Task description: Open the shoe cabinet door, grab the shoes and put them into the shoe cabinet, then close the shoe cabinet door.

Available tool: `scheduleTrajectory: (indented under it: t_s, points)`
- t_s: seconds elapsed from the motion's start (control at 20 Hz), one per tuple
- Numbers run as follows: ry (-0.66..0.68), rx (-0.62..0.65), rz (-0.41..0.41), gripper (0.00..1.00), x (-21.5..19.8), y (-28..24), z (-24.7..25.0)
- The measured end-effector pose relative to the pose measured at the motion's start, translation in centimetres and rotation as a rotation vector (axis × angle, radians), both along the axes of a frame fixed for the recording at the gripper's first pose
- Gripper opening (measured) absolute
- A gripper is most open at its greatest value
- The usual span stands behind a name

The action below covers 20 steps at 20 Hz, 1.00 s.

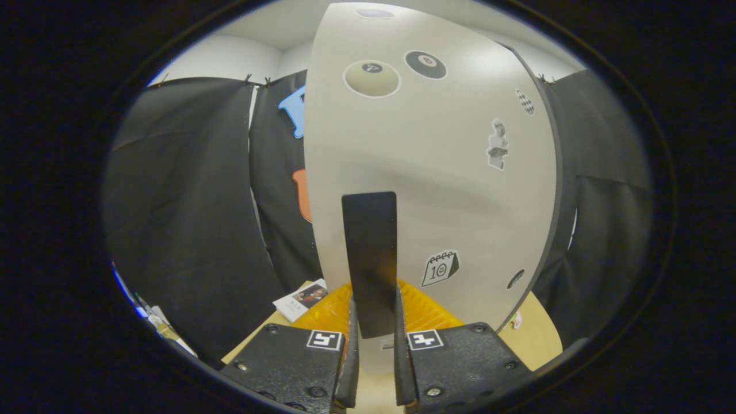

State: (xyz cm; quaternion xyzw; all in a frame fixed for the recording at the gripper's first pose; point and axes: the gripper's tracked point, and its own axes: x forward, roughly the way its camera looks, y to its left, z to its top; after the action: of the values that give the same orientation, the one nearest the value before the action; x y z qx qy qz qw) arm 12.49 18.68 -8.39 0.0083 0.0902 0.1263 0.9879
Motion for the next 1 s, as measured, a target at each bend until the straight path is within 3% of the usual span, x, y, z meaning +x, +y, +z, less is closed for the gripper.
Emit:
scheduleTrajectory:
  t_s: [0.65,1.0]
  points:
    - [0.037,0.047,0.083,0.25,-10.7,-12.2,-0.7]
    - [0.004,-0.004,0.047,0.2,-13.5,-21.2,-0.5]
